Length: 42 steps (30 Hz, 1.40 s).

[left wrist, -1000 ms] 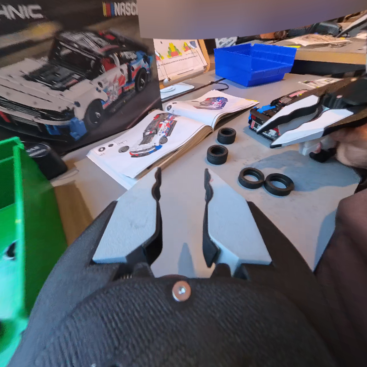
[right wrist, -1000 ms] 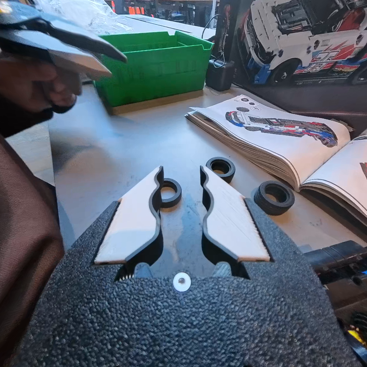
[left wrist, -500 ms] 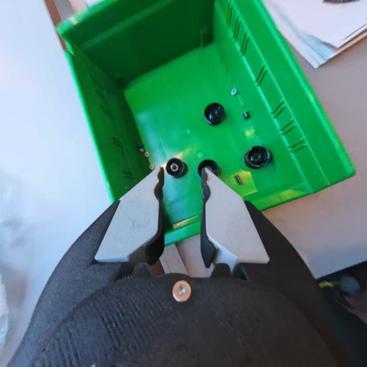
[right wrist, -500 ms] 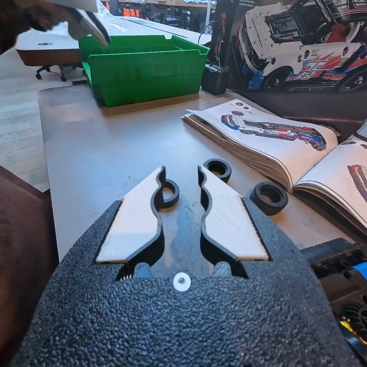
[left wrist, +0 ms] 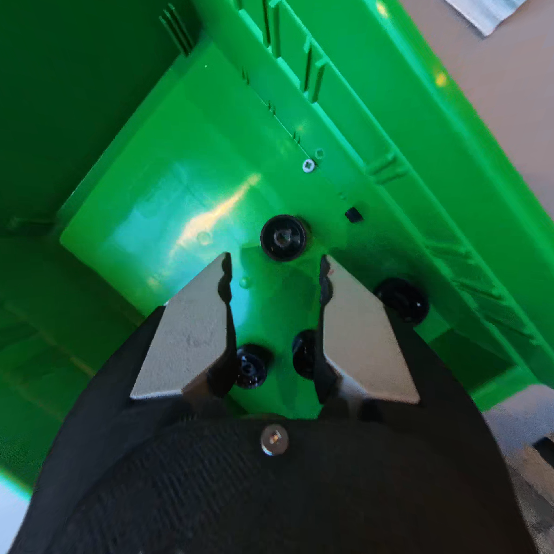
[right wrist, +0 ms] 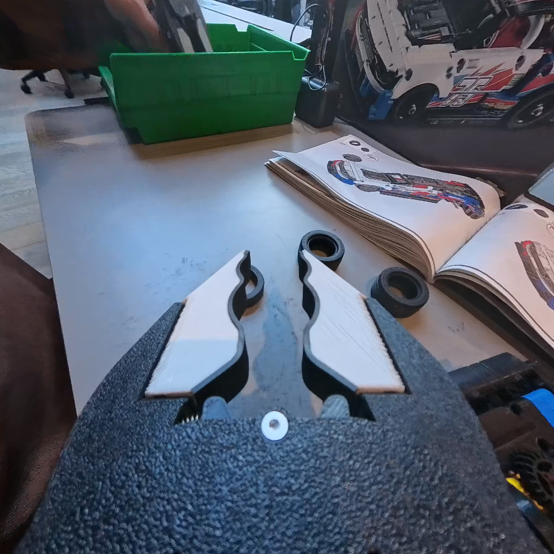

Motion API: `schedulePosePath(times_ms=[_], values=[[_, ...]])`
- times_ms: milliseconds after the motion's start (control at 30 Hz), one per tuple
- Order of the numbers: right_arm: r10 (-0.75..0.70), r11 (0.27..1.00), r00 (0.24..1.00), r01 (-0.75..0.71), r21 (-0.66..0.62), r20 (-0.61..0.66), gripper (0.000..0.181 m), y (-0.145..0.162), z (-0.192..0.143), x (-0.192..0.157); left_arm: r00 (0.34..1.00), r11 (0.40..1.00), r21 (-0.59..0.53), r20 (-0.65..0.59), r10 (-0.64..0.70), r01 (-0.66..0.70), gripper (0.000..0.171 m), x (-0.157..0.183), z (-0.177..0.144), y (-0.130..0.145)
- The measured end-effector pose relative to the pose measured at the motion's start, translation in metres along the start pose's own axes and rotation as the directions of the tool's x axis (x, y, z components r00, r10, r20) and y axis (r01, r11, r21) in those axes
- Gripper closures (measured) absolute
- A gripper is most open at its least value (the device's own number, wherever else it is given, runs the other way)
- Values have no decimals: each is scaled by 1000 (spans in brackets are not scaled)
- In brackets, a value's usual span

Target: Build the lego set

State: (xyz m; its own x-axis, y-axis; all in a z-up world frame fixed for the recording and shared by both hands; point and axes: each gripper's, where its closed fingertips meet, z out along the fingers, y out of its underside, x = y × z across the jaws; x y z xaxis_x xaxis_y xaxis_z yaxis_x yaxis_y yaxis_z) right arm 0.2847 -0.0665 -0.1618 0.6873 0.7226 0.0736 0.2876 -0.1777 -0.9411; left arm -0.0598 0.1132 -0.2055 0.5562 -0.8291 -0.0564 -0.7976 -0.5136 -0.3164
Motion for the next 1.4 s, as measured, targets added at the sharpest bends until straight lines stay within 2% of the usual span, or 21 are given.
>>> schedulePosePath(times_ms=[33, 100, 133, 200, 300, 367, 433, 500, 567, 633, 700, 800, 867, 900, 933, 967, 1033, 1200, 1333, 1400], values=[[1, 1000, 1000, -1, 1, -3, 151, 0, 0, 1, 1000, 1000, -15, -8, 6, -6, 114, 0, 7, -1], [7, 1000, 1000, -7, 4, -9, 153, 0, -1, 2, 998, 1000, -24, -61, 14, -16, 140, 5, 16, -2], [12, 1000, 1000, -12, 8, -11, 153, -1, -1, 3, 998, 1000, 2, -65, -7, 7, 142, 3, 15, -7], [24, 1000, 1000, -24, 18, -12, 154, -2, -2, 5, 999, 999, -52, -47, -17, 15, 141, -3, 15, 0], [40, 999, 999, -40, 27, -3, 154, -3, -3, 6, 998, 999, -9, 47, -33, 34, 141, -19, -4, -1], [46, 998, 999, -46, 32, 0, 155, -3, -4, 6, 990, 992, 103, 113, -88, 76, 141, -28, -38, -11], [48, 998, 999, -48, 34, 3, 155, -4, -4, 6, 984, 950, 298, 123, -132, 90, 141, -18, -89, -37], [46, 998, 999, -47, 34, 8, 156, -4, -4, 5, 994, 873, 486, 63, -87, 45, 142, 25, -141, -72], [44, 998, 999, -45, 34, 16, 157, -4, -4, 4, 998, 822, 568, -20, 51, -31, 142, 93, -167, -97], [42, 998, 999, -43, 38, 22, 157, -4, -4, 3, 976, 833, 541, -94, 197, -116, 142, 163, -154, -107], [37, 998, 999, -38, 50, 20, 159, -6, -6, 3, 944, 850, 503, -178, 276, -154, 142, 217, -115, -110], [29, 997, 999, -30, 70, 17, 161, -9, -8, 3, 948, 919, 346, -178, 264, -191, 142, 250, -28, -97], [19, 997, 1000, -20, 76, 21, 162, -10, -9, 1, 950, 939, 212, -98, 296, -270, 142, 251, 25, -78], [11, 997, 1000, -12, 77, 22, 162, -10, -9, -1, 955, 929, 270, -80, 284, -254, 141, 254, 30, -85], [1, 997, 1000, -3, 77, 22, 163, -10, -10, -2, 951, 913, 351, -143, 274, -210, 140, 265, 22, -91], [-9, 997, 1000, 8, 76, 21, 163, -10, -9, -3, 949, 919, 345, -178, 261, -188, 140, 267, 18, -90], [-29, 997, 999, 27, 76, 19, 164, -11, -9, -5, 969, 937, 307, -127, 211, -164, 127, 253, 17, -85], [-28, 996, 999, 26, 86, 23, 164, -12, -10, -6, 978, 943, 327, -169, 126, -65, 128, 248, -8, -60], [-30, 997, 999, 27, 71, 35, 161, -10, -8, -7, 978, 924, 383, -195, 68, 12, 127, 241, -46, -38], [-38, 997, 999, 36, 64, 30, 161, -9, -7, -8, 985, 914, 403, -170, 16, 54, 126, 225, -65, -23]])
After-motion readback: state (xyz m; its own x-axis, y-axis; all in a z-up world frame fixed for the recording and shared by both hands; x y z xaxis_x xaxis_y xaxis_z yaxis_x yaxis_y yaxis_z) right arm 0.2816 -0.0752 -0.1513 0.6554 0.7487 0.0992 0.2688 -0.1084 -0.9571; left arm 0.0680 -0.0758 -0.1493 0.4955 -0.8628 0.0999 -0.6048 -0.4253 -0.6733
